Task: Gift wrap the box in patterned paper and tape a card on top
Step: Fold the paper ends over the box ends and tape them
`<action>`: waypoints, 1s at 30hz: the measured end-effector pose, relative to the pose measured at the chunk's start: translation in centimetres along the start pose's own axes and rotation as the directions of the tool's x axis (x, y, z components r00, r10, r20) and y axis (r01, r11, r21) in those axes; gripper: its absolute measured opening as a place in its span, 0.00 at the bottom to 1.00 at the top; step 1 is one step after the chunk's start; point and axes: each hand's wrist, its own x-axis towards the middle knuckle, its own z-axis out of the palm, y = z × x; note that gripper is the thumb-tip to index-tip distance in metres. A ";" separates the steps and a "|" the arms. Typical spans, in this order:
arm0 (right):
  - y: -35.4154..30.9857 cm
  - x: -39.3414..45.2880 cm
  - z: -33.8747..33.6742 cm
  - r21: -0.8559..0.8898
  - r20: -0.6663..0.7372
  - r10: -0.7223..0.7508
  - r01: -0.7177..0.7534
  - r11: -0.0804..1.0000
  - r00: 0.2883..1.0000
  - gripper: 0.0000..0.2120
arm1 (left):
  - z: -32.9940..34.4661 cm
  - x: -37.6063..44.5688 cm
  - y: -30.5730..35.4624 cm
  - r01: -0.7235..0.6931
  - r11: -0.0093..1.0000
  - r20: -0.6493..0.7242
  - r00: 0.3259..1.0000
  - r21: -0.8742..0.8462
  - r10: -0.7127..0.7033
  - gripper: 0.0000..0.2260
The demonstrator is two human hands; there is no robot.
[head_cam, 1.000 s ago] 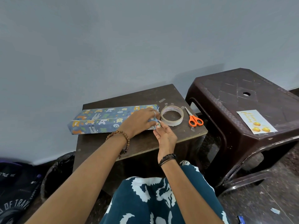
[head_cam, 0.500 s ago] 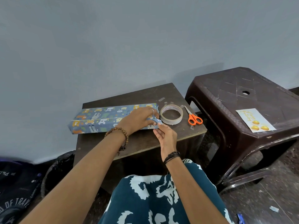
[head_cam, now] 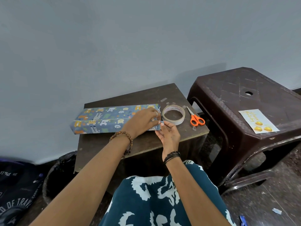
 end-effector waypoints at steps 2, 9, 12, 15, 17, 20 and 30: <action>0.1 0.1 0.1 -0.040 -0.009 -0.004 0.004 0.999 1.000 0.04 | 0.4 -0.3 0.1 0.004 1.000 -0.049 0.999 -0.022 -0.005 0.11; 0.1 0.5 0.5 -0.071 -0.096 -0.004 -0.002 0.997 0.995 0.04 | 2.1 -1.1 0.4 0.040 0.996 -0.186 0.981 -0.081 -0.055 0.06; 0.1 0.8 0.6 -0.095 -0.124 0.012 -0.024 0.995 0.992 0.06 | 2.4 -1.0 0.5 0.051 0.997 -0.195 0.979 -0.066 -0.063 0.06; -0.1 0.9 0.7 -0.091 -0.127 0.049 -0.061 0.994 0.991 0.05 | 2.5 -1.2 0.7 0.055 0.997 -0.220 0.973 -0.050 -0.065 0.06; -0.1 0.9 0.7 -0.083 -0.126 0.057 -0.068 0.994 0.990 0.03 | 2.5 -1.3 0.7 0.070 0.996 -0.222 0.972 -0.054 -0.080 0.06; 0.0 1.0 0.6 -0.060 -0.109 0.058 -0.064 0.996 0.992 0.06 | 2.4 -1.3 0.6 0.090 0.992 -0.179 0.978 -0.087 -0.104 0.06; 0.3 0.5 0.8 -0.111 -0.193 0.002 -0.024 0.994 0.981 0.13 | 1.5 -1.7 1.3 0.064 0.997 -0.104 0.992 -0.044 -0.069 0.07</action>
